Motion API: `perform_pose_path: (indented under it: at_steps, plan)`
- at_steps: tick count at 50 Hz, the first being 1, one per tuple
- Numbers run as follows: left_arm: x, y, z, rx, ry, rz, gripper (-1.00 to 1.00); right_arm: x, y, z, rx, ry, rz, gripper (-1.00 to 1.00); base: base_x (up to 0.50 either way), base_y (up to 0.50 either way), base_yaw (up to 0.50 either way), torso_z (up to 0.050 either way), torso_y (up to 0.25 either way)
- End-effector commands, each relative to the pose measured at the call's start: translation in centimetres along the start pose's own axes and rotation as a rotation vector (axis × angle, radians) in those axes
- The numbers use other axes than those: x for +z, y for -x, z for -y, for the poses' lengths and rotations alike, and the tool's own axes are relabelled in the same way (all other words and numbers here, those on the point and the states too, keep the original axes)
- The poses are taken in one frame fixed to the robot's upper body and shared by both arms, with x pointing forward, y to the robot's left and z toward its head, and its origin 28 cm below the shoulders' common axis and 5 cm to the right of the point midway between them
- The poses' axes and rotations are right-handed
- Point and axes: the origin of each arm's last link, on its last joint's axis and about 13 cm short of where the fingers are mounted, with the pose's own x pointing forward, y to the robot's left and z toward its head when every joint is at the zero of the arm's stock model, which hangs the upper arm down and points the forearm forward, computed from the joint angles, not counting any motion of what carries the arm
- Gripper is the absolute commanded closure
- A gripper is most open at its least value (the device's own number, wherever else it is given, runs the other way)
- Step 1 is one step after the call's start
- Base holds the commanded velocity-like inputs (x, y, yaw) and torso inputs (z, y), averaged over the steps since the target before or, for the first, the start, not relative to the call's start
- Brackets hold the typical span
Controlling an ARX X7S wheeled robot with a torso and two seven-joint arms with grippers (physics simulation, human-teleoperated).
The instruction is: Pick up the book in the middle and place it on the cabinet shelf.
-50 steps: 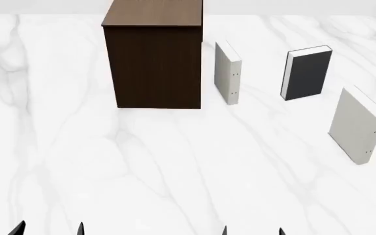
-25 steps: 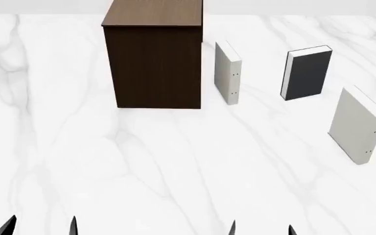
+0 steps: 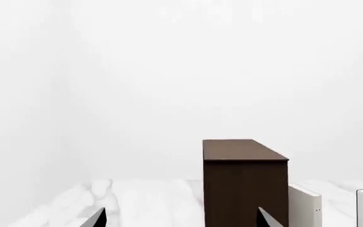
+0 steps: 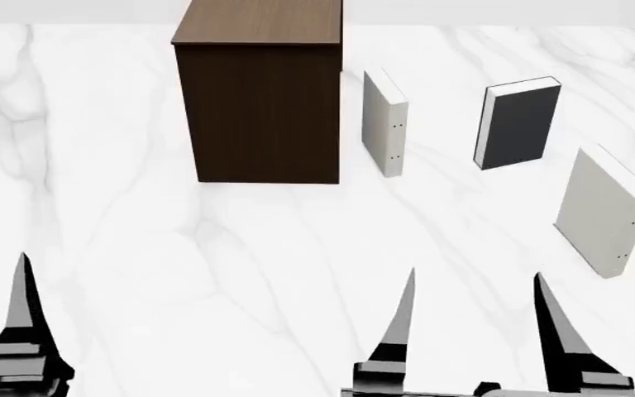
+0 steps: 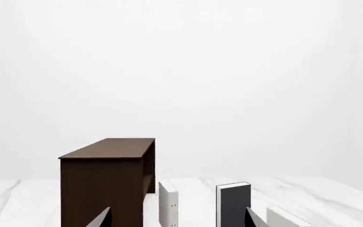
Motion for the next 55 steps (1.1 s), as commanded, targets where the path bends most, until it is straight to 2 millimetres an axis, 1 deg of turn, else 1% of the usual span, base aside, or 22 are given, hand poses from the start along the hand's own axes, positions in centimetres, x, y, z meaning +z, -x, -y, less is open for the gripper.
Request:
perform_pose_path:
  at_steps: [1, 8, 11, 15, 17, 24, 32, 38, 49, 55]
  plan:
    - [4.7, 0.2, -0.7, 0.021, -0.025, 0.148, -1.00, 4.1, 0.2, -0.2, 0.017, 0.019, 0.130, -1.00, 0.00, 0.00, 0.00, 0.000, 0.000]
    - [6.1, 0.3, -0.8, 0.022, -0.004, 0.186, -1.00, 5.3, 0.0, 0.2, 0.003, 0.018, 0.168, -1.00, 0.00, 0.00, 0.00, 0.000, 0.000]
    - [6.3, 0.3, -0.9, 0.021, -0.004, 0.198, -1.00, 5.4, -0.1, 0.3, -0.003, 0.016, 0.176, -1.00, 0.00, 0.00, 0.00, 0.000, 0.000]
    - [6.4, 0.3, -0.9, 0.022, -0.006, 0.204, -1.00, 5.4, -0.1, 0.3, -0.005, 0.029, 0.188, -1.00, 0.00, 0.00, 0.00, 0.000, 0.000]
    - [6.2, 0.3, -0.8, 0.020, -0.005, 0.201, -1.00, 5.3, -0.2, 0.2, -0.009, 0.084, 0.155, -1.00, 0.00, 0.00, 0.00, 0.000, 0.000]
    - [6.3, 0.4, -0.7, 0.016, -0.004, 0.197, -1.00, 5.5, -0.1, 0.3, 0.003, 0.073, 0.171, -1.00, 0.03, 0.00, 0.00, 0.000, 0.000]
    - [6.5, 0.5, -0.7, 0.011, -0.002, 0.196, -1.00, 5.7, -0.1, 0.3, 0.008, 0.090, 0.169, -1.00, 0.50, 0.00, 0.00, 0.000, 0.000]
    - [7.1, 0.6, -0.7, 0.010, 0.003, 0.211, -1.00, 6.0, -0.1, 0.3, 0.009, 0.096, 0.175, -1.00, 0.50, 0.00, 0.00, 0.000, 0.000]
    - [7.2, 0.7, -0.6, 0.004, -0.003, 0.216, -1.00, 6.8, 0.1, 0.3, 0.011, 0.088, 0.192, -1.00, 0.50, 0.00, 0.00, 0.000, 0.000]
    - [7.2, 0.7, -0.7, 0.003, -0.002, 0.218, -1.00, 6.8, 0.1, 0.2, 0.012, 0.086, 0.193, -1.00, 0.50, 0.00, 0.00, 0.000, 0.003]
